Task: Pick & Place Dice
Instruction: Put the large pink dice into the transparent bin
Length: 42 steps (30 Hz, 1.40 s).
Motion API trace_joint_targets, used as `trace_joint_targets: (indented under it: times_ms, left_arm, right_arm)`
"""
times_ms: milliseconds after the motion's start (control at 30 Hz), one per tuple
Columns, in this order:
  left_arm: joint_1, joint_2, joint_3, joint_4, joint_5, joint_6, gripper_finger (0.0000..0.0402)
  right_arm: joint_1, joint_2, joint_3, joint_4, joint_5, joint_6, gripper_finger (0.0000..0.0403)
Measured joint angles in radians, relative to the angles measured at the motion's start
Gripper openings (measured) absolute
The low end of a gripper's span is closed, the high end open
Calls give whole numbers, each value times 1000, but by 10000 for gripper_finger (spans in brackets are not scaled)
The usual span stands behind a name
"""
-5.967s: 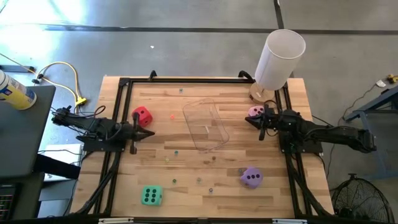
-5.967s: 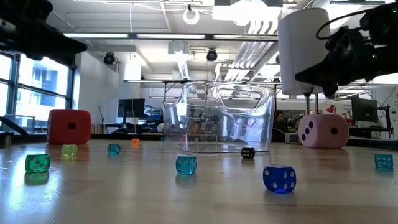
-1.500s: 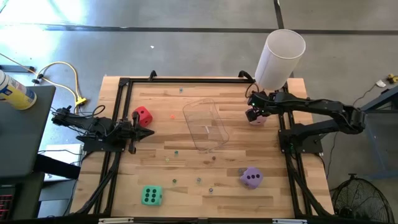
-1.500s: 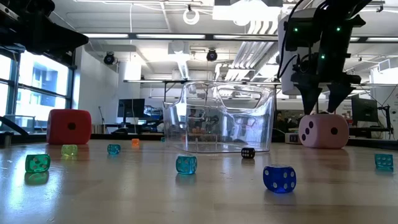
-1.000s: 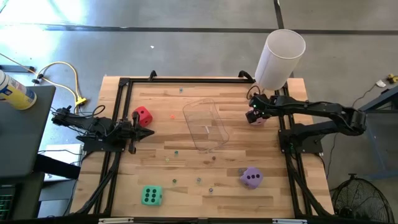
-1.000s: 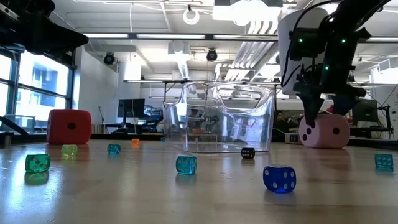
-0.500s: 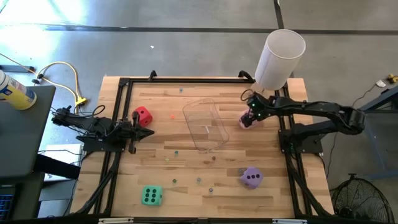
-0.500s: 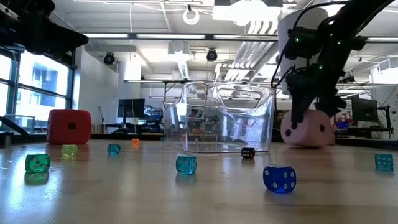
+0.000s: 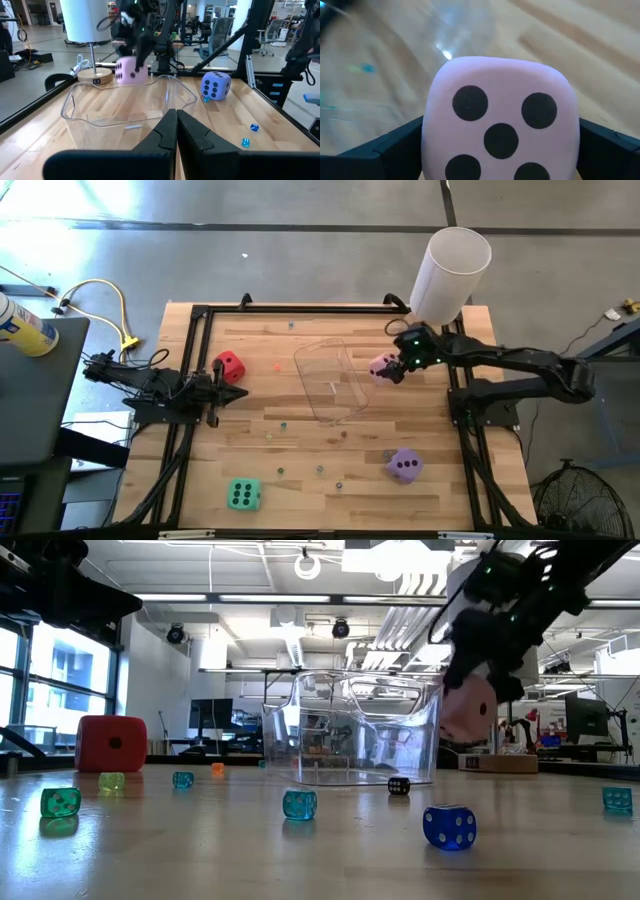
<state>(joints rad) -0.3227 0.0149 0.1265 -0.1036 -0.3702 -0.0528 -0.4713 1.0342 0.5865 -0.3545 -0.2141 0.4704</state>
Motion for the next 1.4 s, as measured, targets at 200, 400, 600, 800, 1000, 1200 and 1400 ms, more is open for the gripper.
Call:
trace_joint_targets:
  times_ms: [200, 400, 600, 800, 1000, 1200, 1400]
  left_arm:
    - [0, 0, 0, 0, 0, 0, 0]
    - [0, 0, 0, 0, 0, 0, 0]
    - [0, 0, 0, 1, 0, 1, 0]
    - [0, 0, 0, 1, 0, 0, 0]
    - [0, 0, 0, 2, 0, 0, 0]
    - [0, 0, 0, 2, 0, 0, 0]
    - [0, 0, 0, 3, 0, 0, 0]
  right_arm:
    - [2, -185, 3, 134, -84, -83, 400]
    - [83, -202, 3, 290, -101, -261, 400]
    - [177, -65, 3, 497, -68, -358, 400]
    - [238, 79, 16, 561, -14, -473, 400]
    - [296, 214, 130, 523, 85, -557, 400]
    - [310, 330, 327, 226, 178, -608, 400]
    - [311, 461, 495, 22, 180, -625, 400]
